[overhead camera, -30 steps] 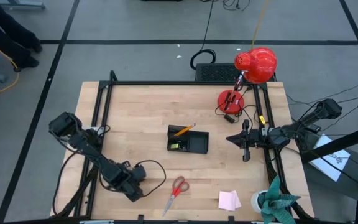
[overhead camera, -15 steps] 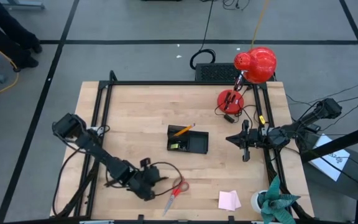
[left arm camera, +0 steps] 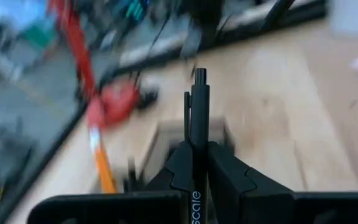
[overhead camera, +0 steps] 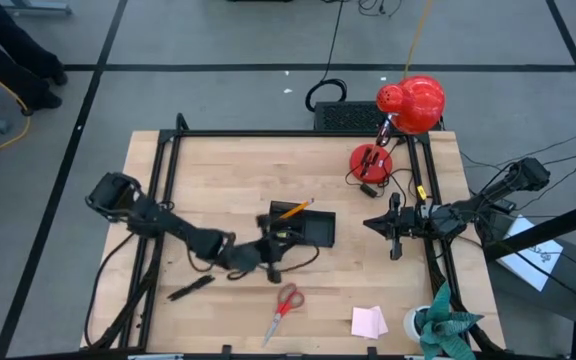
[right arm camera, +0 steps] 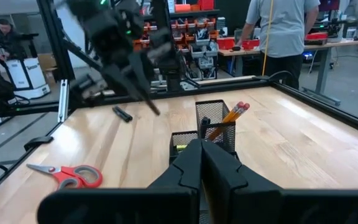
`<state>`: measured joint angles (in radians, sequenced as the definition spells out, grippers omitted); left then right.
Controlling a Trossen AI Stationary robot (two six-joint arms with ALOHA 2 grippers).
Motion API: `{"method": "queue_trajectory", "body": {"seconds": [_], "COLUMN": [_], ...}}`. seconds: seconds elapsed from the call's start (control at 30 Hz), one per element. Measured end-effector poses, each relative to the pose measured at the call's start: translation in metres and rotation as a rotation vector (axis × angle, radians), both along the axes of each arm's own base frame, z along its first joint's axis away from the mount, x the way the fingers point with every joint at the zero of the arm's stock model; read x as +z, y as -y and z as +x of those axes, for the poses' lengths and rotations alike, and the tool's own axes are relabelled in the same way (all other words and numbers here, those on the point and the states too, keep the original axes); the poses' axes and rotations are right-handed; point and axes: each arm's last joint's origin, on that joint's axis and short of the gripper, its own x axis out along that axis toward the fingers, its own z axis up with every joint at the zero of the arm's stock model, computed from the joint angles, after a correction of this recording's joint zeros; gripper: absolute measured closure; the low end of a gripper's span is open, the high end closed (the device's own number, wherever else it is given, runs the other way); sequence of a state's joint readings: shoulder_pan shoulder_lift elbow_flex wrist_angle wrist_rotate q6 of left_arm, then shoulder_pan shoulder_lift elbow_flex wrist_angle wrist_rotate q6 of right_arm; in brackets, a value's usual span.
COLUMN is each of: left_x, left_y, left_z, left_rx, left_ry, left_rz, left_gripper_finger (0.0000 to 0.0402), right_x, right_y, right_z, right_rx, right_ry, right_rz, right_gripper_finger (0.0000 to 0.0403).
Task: Pick and place office supplies into organizer
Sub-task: Put the right pen into the desk organizer
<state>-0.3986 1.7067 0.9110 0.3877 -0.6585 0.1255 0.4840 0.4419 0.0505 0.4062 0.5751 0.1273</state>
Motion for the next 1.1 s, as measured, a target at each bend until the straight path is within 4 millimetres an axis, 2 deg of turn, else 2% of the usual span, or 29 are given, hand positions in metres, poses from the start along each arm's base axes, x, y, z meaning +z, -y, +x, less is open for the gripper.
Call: {"method": "queue_trajectory", "body": {"seconds": [0.1, 0.17, 0.3, 0.43, 0.67, 0.9, 1.1], "left_x": [0.019, 0.027, 0.031, 0.03, 0.018, -0.003, -0.019], "left_y": [-0.019, -0.04, -0.086, -0.116, -0.136, -0.152, -0.156], "left_z": [0.011, 0.016, 0.024, 0.026, 0.021, -0.002, -0.015], "left_rx": [-0.127, -0.152, -0.203, -0.297, -0.355, -0.382, -0.327], "left_ry": [0.102, 0.125, 0.137, 0.143, 0.097, 0.234, 0.219], "left_rz": [0.051, 0.062, 0.004, -0.066, -0.074, -0.118, -0.185], "left_gripper_finger": [0.037, 0.0369, 0.037, 0.0381, 0.0383, 0.0385, 0.0381], "right_x": [0.0, 0.0, 0.0, 0.0, 0.0, -0.002, -0.002], "right_y": [0.0, 0.0, 0.0, 0.0, 0.0, -0.001, -0.001], "right_z": [0.0, 0.0, 0.0, 0.0, 0.0, 0.0, 0.0], "right_rx": [0.0, 0.0, 0.002, 0.002, 0.003, 0.031, 0.03], "right_ry": [0.0, 0.0, 0.001, 0.001, 0.001, -0.019, -0.021], "right_rz": [0.0, 0.0, 0.013, 0.018, 0.029, 0.02, 0.033], "right_gripper_finger": [0.0399, 0.0399, 0.0399, 0.0399, 0.0399, 0.0399, 0.0399]}}
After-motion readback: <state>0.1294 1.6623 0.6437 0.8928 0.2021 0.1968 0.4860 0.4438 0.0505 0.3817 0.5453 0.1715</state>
